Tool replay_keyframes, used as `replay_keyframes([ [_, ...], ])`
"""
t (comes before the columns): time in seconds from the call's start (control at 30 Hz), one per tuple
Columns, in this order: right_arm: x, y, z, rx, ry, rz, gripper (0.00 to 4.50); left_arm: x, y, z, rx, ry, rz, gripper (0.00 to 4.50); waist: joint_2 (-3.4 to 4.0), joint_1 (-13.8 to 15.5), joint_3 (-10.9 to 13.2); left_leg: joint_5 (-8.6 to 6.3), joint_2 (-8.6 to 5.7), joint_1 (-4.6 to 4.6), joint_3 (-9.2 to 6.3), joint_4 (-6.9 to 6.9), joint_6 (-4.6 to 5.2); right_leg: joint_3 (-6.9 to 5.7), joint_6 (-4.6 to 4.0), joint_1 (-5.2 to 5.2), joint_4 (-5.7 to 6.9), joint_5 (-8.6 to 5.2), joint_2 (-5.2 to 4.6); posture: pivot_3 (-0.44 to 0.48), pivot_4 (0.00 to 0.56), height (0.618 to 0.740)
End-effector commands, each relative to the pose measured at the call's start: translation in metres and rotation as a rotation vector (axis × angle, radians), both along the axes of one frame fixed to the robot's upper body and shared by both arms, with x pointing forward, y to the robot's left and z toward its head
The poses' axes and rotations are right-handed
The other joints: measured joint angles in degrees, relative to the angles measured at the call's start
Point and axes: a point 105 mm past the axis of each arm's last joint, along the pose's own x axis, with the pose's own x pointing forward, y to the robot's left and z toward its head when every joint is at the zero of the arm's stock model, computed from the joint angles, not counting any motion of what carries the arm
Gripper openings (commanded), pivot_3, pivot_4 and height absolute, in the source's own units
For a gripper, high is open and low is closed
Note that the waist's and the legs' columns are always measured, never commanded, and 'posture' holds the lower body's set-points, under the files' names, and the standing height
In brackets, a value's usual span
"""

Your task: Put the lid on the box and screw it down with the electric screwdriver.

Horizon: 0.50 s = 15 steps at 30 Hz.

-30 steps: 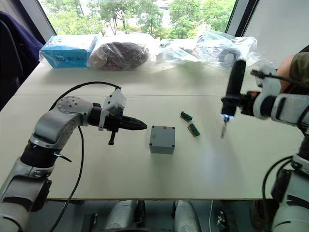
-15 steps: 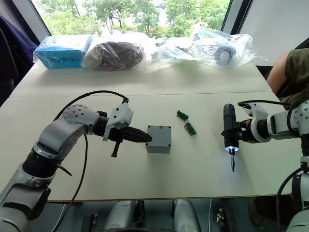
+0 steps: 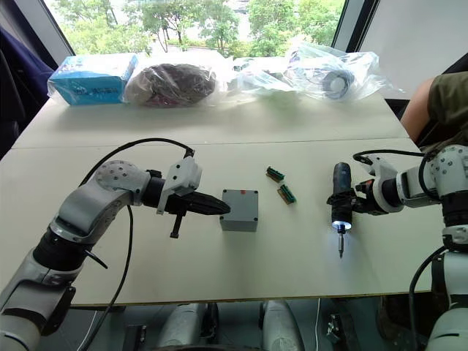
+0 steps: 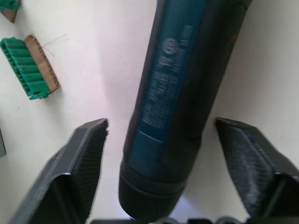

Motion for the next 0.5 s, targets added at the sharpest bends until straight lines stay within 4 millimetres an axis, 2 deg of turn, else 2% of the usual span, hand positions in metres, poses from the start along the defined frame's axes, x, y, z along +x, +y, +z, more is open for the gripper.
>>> replay_keyframes([
  [0.03, 0.000, -0.006, 0.009, -0.062, -0.040, 0.007, 4.48, 0.004, 0.002, 0.008, -0.002, -0.044, 0.004, 0.00, 0.00, 0.16, 0.00, 0.00, 0.00, 0.00, 0.00, 0.00, -0.01, 0.00, 0.00, 0.01, 0.00, 0.00, -0.01, 0.000, 0.150, 0.740],
  [0.13, 0.006, -0.004, 0.031, -0.079, -0.143, 0.049, 4.48, 0.011, 0.007, 0.012, -0.014, -0.042, 0.035, 0.00, 0.00, 0.15, 0.00, 0.01, -0.02, 0.00, 0.01, 0.00, -0.01, 0.00, 0.00, 0.00, 0.00, 0.00, -0.02, 0.000, 0.150, 0.740],
  [0.2, 0.011, 0.005, 0.052, -0.056, -0.234, 0.106, 4.48, 0.018, 0.012, 0.016, -0.029, -0.042, 0.066, 0.00, 0.01, 0.12, 0.00, 0.01, -0.01, 0.00, -0.01, 0.00, -0.02, -0.01, 0.00, 0.00, 0.02, 0.00, -0.02, 0.000, 0.150, 0.740],
  [0.37, 0.014, 0.029, 0.090, 0.044, -0.389, 0.207, 4.48, 0.032, 0.020, 0.027, -0.070, -0.039, 0.124, 0.00, 0.00, -0.05, 0.00, 0.01, 0.01, 0.01, -0.02, -0.02, -0.02, -0.03, 0.01, -0.02, 0.04, 0.00, 0.01, 0.000, 0.150, 0.740],
  [0.5, 0.008, 0.050, 0.105, 0.021, -0.533, 0.371, 4.48, 0.043, 0.028, 0.032, -0.088, -0.044, 0.182, 0.00, 0.00, 0.07, 0.00, 0.01, 0.02, 0.01, -0.03, -0.02, -0.02, -0.05, 0.01, -0.02, 0.06, 0.00, 0.01, 0.000, 0.150, 0.740],
])
